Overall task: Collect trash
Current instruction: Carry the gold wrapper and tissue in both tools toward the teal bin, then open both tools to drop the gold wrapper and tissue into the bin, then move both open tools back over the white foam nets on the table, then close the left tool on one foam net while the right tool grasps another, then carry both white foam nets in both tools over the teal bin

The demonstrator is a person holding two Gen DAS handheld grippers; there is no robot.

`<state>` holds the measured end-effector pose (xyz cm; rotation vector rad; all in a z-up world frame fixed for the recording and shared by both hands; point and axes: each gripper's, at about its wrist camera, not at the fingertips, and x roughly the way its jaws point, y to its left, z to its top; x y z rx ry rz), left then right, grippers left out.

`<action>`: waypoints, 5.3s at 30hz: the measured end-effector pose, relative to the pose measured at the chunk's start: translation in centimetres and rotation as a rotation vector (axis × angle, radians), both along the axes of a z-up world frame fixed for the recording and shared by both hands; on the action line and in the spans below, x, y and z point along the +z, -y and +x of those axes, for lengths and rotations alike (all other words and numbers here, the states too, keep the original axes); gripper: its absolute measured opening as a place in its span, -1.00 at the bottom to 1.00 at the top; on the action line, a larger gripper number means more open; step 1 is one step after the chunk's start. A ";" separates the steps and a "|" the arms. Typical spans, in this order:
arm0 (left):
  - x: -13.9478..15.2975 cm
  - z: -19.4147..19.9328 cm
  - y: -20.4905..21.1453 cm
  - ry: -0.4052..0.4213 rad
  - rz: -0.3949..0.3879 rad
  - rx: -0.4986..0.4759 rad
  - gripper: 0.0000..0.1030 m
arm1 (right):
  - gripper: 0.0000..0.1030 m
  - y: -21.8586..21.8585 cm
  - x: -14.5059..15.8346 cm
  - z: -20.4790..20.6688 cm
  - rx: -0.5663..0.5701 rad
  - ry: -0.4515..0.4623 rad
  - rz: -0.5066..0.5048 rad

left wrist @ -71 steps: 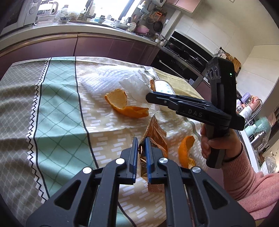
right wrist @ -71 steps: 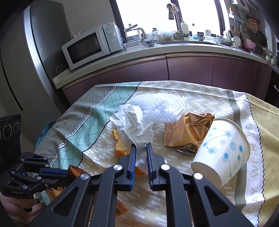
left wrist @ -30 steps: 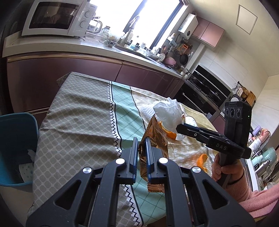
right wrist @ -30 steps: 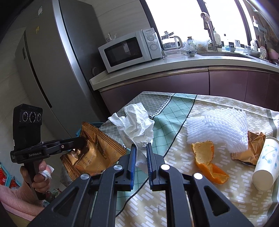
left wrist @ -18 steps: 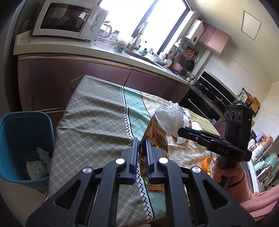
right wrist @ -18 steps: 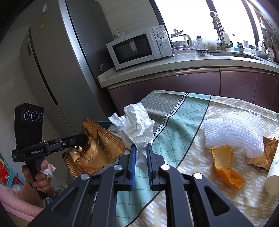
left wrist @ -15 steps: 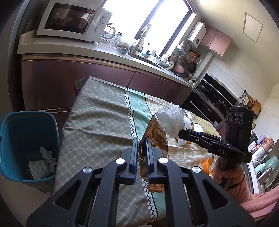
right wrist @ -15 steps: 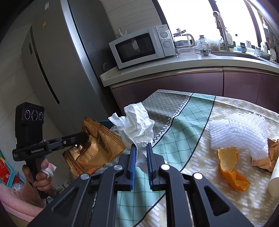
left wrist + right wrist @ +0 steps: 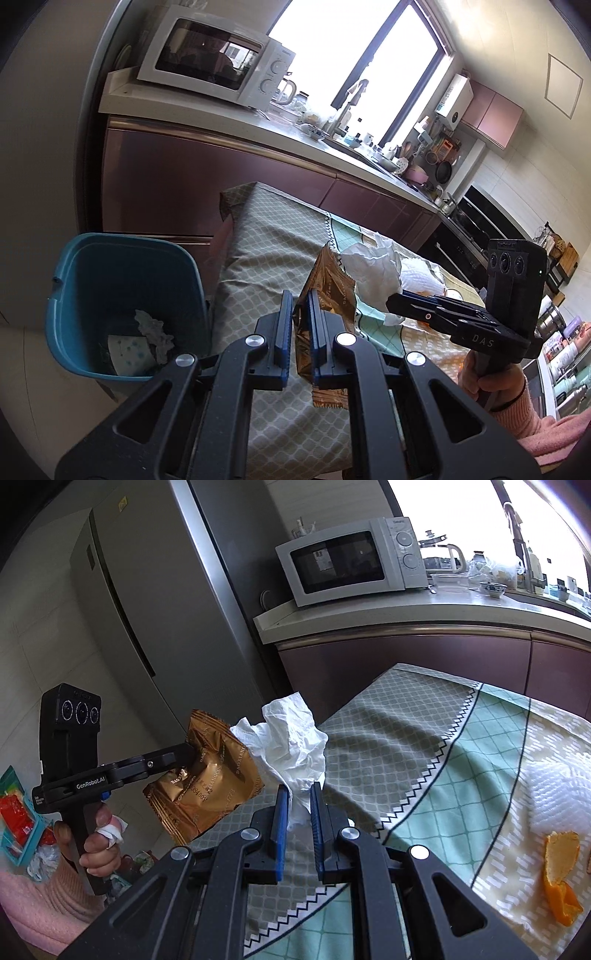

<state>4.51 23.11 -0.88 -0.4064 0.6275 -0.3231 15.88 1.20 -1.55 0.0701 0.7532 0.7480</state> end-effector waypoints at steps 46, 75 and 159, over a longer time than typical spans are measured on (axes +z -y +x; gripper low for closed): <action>-11.5 8.3 -11.5 -0.235 0.138 0.345 -0.75 | -0.56 -17.5 -6.8 8.9 0.166 -0.198 -0.179; -2.3 7.5 10.0 0.045 0.167 -0.136 -0.29 | -0.32 6.9 1.5 -1.0 -0.176 0.004 -0.029; -1.3 10.8 19.7 -0.031 0.178 -0.282 -0.87 | -0.77 16.8 1.4 -1.5 -0.396 0.076 0.005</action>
